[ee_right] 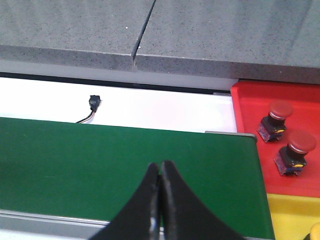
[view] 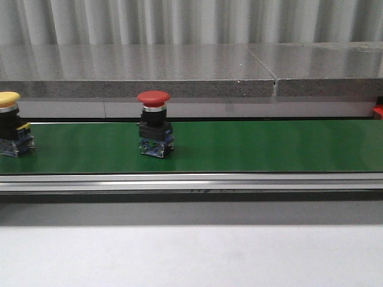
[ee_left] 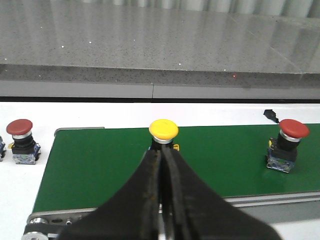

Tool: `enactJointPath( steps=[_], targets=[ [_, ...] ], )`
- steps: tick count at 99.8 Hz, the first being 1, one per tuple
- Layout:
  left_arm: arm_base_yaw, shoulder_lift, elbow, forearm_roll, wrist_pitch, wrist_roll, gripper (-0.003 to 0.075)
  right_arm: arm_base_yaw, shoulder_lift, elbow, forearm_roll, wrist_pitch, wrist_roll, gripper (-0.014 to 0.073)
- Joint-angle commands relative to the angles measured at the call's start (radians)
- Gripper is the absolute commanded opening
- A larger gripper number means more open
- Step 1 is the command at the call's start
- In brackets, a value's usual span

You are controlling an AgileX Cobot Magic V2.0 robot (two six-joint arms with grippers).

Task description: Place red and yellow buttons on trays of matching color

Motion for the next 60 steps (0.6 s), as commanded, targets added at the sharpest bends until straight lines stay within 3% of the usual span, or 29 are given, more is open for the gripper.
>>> enactJointPath(
  steps=[1,19,26,43,50,60],
  targets=[
    [-0.009,0.011,-0.026,-0.009,-0.07,-0.007,-0.0021,-0.001,-0.003,-0.023,0.014,-0.055,-0.007,-0.0081],
    [-0.009,0.011,-0.026,-0.009,-0.07,-0.007,-0.0021,-0.001,-0.003,-0.023,0.016,-0.019,-0.007,-0.0034],
    [-0.009,0.011,-0.026,-0.009,-0.07,-0.007,-0.0021,-0.001,-0.003,-0.023,0.039,-0.006,-0.007,0.0087],
    [-0.009,0.011,-0.026,-0.009,-0.07,-0.007,-0.0021,-0.001,-0.003,-0.023,0.063,-0.005,-0.007,0.0519],
    [-0.009,0.011,-0.026,-0.009,-0.07,-0.007,-0.0021,-0.001,-0.003,-0.023,0.087,-0.01,-0.007,0.0609],
    [-0.009,0.011,-0.026,-0.009,-0.07,-0.007,-0.0021,0.005,0.007,-0.023,0.137,-0.012,-0.008,0.0621]
  ],
)
